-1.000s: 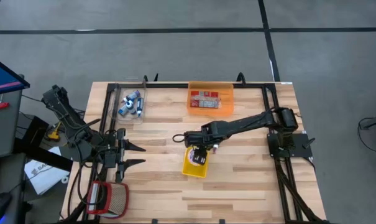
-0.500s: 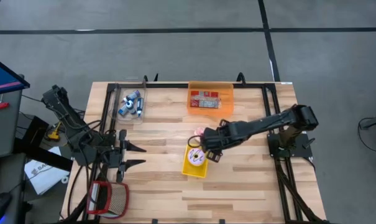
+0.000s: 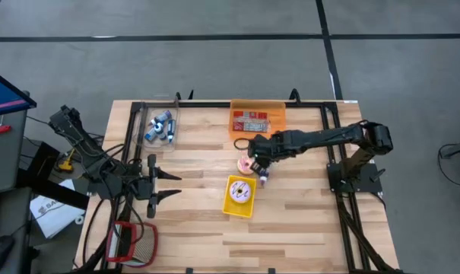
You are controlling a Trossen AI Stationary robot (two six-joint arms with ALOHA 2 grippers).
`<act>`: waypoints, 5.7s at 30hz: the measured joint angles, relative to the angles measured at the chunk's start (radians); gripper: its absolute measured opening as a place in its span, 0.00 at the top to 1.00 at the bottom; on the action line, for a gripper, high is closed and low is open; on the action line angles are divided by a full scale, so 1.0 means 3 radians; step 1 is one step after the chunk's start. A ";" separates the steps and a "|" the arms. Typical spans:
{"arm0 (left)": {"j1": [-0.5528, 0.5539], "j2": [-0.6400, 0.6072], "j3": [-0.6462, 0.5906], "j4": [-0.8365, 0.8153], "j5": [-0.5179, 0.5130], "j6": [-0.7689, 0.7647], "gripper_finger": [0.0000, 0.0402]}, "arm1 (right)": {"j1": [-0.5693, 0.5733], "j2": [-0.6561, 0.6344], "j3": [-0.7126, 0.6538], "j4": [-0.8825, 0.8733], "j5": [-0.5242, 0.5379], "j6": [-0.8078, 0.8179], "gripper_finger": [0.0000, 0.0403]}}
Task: Pick & Place Food Item
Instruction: Put the pink donut into the yellow bin
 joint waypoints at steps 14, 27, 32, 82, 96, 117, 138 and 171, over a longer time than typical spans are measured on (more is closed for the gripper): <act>-0.0004 0.0000 0.0000 0.0000 0.0006 0.0001 0.61 | -0.0452 0.0001 0.0004 0.0455 -0.0789 -0.0171 0.46; -0.0004 0.0000 0.0000 0.0032 0.0017 0.0025 0.61 | -0.0495 0.0563 0.0201 0.0358 -0.0874 -0.0204 0.40; -0.0004 0.0000 0.0000 0.0029 0.0018 0.0028 0.61 | -0.0507 0.0904 0.0547 -0.0079 -0.0873 -0.0347 0.40; -0.0006 -0.0001 0.0000 0.0027 0.0081 -0.0009 0.61 | 0.0283 0.0465 0.0823 0.0006 -0.1059 -0.0022 0.82; -0.0006 -0.0001 0.0000 0.0088 0.0080 0.0091 0.61 | 0.0859 0.0631 0.0815 0.0386 -0.0867 0.0405 0.82; -0.0015 0.0000 0.0000 0.0105 0.0175 0.0080 0.61 | 0.1107 0.1896 0.2375 -0.1298 -0.0287 0.0373 0.82; -0.0014 0.0000 0.0000 0.0112 0.0183 0.0081 0.61 | 0.1358 0.1933 0.2397 -0.1334 0.0374 0.0433 0.77; -0.0014 0.0000 0.0000 0.0112 0.0179 0.0055 0.61 | 0.1683 0.1934 0.2368 -0.1343 0.1336 0.1114 0.54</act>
